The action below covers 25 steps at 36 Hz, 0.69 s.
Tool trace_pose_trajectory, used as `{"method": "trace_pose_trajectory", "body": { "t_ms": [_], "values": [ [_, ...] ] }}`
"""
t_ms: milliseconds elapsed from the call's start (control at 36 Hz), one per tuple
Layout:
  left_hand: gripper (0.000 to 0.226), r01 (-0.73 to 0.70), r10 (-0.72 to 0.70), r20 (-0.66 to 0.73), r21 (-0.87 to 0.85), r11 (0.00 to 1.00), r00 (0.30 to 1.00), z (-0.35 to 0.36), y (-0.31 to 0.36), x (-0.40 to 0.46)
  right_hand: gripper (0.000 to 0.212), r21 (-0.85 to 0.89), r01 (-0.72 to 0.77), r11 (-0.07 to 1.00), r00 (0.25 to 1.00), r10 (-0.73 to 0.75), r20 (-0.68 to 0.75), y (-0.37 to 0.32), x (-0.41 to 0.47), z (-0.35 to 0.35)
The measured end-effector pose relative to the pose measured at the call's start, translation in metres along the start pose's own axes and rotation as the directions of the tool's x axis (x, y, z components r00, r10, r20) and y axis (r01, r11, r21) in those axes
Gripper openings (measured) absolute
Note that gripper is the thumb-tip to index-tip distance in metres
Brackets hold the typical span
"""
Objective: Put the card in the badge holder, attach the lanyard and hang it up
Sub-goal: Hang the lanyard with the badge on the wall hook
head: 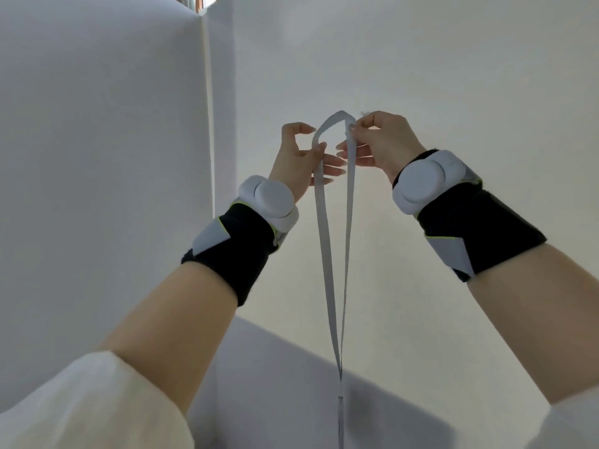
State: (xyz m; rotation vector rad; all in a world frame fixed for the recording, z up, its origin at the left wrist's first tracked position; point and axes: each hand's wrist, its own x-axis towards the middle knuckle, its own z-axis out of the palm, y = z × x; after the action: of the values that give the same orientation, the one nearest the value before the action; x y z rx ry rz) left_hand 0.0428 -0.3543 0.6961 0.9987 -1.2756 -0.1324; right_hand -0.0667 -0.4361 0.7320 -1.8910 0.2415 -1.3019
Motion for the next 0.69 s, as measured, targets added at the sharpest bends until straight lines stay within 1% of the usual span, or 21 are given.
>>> {"method": "trace_pose_trajectory", "body": {
  "t_ms": [56, 167, 306, 444, 556, 694],
  "values": [
    [0.019, 0.016, -0.016, -0.021, 0.001, 1.000, 1.000, 0.009, -0.003, 0.009, 0.007, -0.021, -0.012, 1.000, 0.999, 0.010, -0.051, 0.002, 0.004, -0.010],
    [0.015, 0.071, -0.068, -0.085, 0.043, 0.997, 0.994, 0.021, -0.014, 0.026, 0.014, -0.076, -0.015, 0.997, 0.989, 0.003, -0.149, 0.010, 0.011, -0.026],
    [0.017, 0.084, -0.074, -0.160, 0.059, 0.995, 0.984, 0.030, -0.025, 0.044, 0.011, -0.231, 0.015, 0.973, 0.977, -0.063, -0.205, 0.018, 0.021, -0.038],
    [0.019, 0.109, -0.096, -0.217, 0.051, 0.993, 0.971, 0.037, -0.026, 0.065, 0.009, -0.266, 0.023, 0.964, 0.965, -0.091, -0.244, 0.017, 0.030, -0.040],
    [0.026, 0.126, -0.113, -0.228, 0.046, 0.991, 0.967, 0.043, -0.026, 0.080, 0.011, -0.348, 0.018, 0.937, 0.956, -0.118, -0.269, 0.015, 0.040, -0.037],
    [0.025, 0.156, -0.140, -0.203, 0.070, 0.985, 0.969, 0.047, -0.034, 0.085, 0.024, -0.458, -0.010, 0.889, 0.949, -0.136, -0.285, 0.018, 0.045, -0.032]
  ]
}}
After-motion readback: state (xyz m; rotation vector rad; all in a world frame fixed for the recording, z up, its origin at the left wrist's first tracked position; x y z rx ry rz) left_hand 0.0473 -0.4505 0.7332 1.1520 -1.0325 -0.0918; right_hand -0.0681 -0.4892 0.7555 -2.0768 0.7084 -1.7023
